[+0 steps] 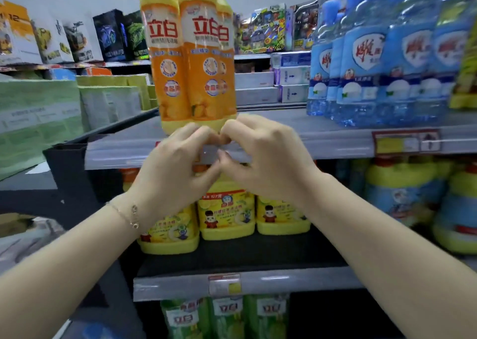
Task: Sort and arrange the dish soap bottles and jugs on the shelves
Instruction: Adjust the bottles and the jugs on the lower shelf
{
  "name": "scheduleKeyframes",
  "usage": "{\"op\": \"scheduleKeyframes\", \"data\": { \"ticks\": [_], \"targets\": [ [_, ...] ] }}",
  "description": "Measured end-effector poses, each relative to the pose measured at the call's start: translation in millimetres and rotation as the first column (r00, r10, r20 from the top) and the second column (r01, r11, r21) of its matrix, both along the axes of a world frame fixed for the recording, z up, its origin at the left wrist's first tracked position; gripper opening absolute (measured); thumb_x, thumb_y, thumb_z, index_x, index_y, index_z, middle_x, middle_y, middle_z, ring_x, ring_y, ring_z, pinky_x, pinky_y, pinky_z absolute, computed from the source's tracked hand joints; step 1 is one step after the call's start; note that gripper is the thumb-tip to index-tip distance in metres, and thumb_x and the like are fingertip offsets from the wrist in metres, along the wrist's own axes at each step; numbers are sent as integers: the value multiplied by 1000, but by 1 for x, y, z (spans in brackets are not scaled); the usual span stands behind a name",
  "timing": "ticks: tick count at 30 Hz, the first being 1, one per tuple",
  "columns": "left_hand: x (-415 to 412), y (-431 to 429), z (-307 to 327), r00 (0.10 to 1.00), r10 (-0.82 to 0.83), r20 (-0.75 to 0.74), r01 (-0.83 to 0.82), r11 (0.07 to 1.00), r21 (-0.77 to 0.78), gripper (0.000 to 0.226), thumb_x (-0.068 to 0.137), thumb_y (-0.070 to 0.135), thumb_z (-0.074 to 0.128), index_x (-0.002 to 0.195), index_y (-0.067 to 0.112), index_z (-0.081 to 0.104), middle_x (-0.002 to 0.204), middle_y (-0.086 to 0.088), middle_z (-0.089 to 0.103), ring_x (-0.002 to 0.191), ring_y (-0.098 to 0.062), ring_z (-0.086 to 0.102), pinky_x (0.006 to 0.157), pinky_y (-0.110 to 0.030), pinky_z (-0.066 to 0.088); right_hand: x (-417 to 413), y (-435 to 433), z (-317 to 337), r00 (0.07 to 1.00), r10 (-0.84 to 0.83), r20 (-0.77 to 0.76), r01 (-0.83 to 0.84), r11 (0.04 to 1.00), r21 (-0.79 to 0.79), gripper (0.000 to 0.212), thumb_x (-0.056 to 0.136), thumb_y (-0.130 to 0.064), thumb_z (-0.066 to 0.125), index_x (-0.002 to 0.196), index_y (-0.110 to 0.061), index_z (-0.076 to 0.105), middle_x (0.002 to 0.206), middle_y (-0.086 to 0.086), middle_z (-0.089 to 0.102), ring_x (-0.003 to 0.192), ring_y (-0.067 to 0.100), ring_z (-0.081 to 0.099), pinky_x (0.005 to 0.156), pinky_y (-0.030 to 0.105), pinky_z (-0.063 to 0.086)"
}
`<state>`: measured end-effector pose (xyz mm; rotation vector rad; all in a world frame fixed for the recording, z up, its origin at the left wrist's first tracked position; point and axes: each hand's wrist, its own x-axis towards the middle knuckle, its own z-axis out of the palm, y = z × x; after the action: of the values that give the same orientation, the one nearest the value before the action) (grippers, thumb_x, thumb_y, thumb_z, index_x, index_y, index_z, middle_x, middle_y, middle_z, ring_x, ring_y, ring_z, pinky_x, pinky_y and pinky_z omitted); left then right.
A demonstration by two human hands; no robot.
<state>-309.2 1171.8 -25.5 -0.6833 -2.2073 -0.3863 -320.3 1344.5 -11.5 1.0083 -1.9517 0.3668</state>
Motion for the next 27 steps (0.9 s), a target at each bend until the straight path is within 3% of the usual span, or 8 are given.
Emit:
{"op": "scheduleKeyframes", "data": {
  "ticks": [6, 12, 14, 17, 20, 23, 24, 27],
  "targets": [
    [-1, 37, -55, 990, -139, -4, 136, 973, -189, 22, 87, 29, 57, 97, 11, 66, 95, -1, 63, 82, -21, 61, 67, -35, 53, 11, 85, -46, 976, -150, 157, 138, 987, 85, 17, 85, -21, 60, 86, -4, 64, 78, 8, 61, 69, 28, 58, 57, 40, 49],
    [-20, 110, -104, 950, -139, 280, 192, 967, -168, 28, 85, 39, 62, 110, 26, 57, 99, 8, 63, 79, -16, 65, 57, -22, 50, 7, 175, -85, 915, -285, 286, 255, 957, 136, 18, 83, -23, 64, 93, -8, 65, 82, 5, 61, 71, 23, 59, 53, 34, 49],
    [-35, 145, -117, 900, -145, 410, 195, 977, -83, 38, 85, 38, 66, 120, 31, 52, 111, 7, 62, 95, -16, 64, 72, -27, 52, -2, 204, -94, 878, -350, 325, 307, 935, 179, 22, 82, -27, 65, 99, -12, 64, 87, 4, 62, 75, 25, 60, 53, 31, 46],
    [-64, 204, -139, 829, -121, 546, 135, 991, 14, 61, 84, 41, 66, 136, 37, 35, 132, 8, 50, 117, -14, 52, 93, -25, 43, -18, 245, -110, 788, -451, 420, 399, 893, 210, 38, 85, -39, 59, 118, -20, 58, 112, 5, 61, 97, 29, 59, 70, 34, 48],
    [-93, 264, -157, 756, -195, 625, 101, 978, 182, 86, 82, 40, 71, 148, 28, 18, 143, 2, 41, 123, -15, 47, 94, -22, 37, -37, 278, -128, 669, -515, 536, 496, 846, 195, 54, 88, -44, 53, 136, -22, 40, 132, 4, 47, 117, 29, 49, 88, 37, 44],
    [-120, 315, -169, 717, -324, 618, 80, 918, 389, 99, 78, 34, 79, 149, 19, 12, 143, 0, 38, 130, -17, 43, 96, -22, 36, -59, 305, -148, 425, -536, 729, 594, 773, 222, 82, 91, -44, 52, 151, -15, 4, 150, 12, 29, 131, 36, 38, 99, 43, 40],
    [-128, 329, -172, 709, -366, 602, 84, 892, 443, 103, 74, 31, 82, 149, 16, 12, 145, -2, 38, 132, -18, 42, 99, -23, 37, -64, 311, -156, 385, -502, 775, 604, 772, 200, 89, 92, -43, 52, 150, -13, -8, 154, 13, 21, 134, 36, 34, 102, 43, 38],
    [-141, 356, -180, 710, -428, 559, 52, 823, 565, 116, 65, 21, 89, 147, 18, 8, 145, -8, 40, 132, -22, 44, 105, -42, 44, -75, 324, -178, 418, -388, 821, 573, 814, 93, 97, 93, -39, 52, 146, -13, -25, 158, 14, 7, 140, 34, 23, 109, 40, 28]
  ]
}}
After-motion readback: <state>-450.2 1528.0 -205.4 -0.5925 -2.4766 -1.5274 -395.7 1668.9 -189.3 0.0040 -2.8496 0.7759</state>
